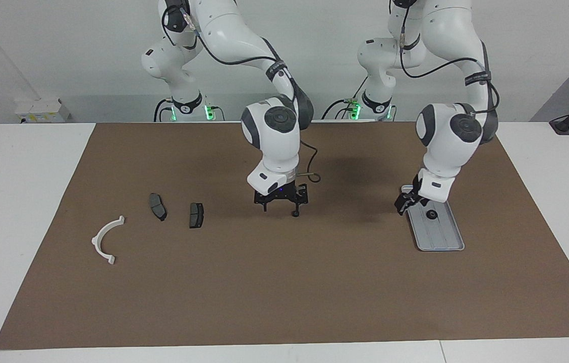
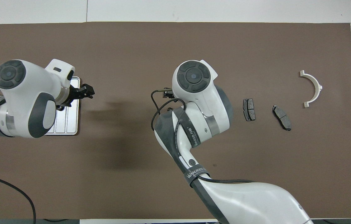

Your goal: Pick bearing gear from pile to tray

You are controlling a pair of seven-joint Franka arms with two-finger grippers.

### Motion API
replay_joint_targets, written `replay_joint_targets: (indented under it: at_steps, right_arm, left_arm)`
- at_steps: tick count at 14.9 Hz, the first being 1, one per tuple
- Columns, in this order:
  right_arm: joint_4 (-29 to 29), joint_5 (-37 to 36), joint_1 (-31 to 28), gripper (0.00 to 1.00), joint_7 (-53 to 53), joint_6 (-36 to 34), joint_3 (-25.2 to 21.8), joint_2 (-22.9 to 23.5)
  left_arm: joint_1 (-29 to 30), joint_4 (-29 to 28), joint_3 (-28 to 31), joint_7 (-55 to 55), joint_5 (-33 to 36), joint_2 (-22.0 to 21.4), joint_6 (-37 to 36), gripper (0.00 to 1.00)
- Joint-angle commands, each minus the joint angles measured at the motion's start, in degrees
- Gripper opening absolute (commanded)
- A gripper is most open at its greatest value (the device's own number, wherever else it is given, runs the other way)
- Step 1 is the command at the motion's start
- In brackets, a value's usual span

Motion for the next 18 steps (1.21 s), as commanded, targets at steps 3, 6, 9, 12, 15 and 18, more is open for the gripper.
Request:
replay_joint_targets:
  at_steps: [3,6,9,12,15,18]
  right_arm:
    - [4.67,0.79,-7.97,1.0,-6.38,-8.97,1.45,-6.82]
    - [7.42,0.62,-16.03,1.0,-10.95,-13.38,4.77,-10.42]
    - [7.86,-2.18,-25.53,1.0,-14.65,-15.5,11.18,-13.41]
    - [7.86,-6.05,-36.33,1.0,-19.65,-15.77,18.21,-15.26]
    - [5.67,-10.36,-48.11,1.0,-26.15,-17.07,24.9,-17.19]
    - [-2.3,-11.69,-53.15,1.0,-29.59,-17.96,26.06,-22.8]
  left_arm:
    - [-10.61,0.29,1.0,-16.18,-0.55,-0.11,-0.24,0.68]
    - [-16.32,0.46,1.0,-21.55,-0.64,-0.03,0.2,0.54]
    - [-21.24,3.08,1.0,-26.39,-0.64,3.38,3.19,0.54]
    - [-24.6,10.74,1.0,-32.2,-0.64,9.73,2.49,0.58]
    - [-27.05,12.41,1.17,-32.38,-0.55,13.32,3.02,0.65]
    - [-27.33,13.47,1.08,-32.38,-0.64,14.56,3.19,0.56]
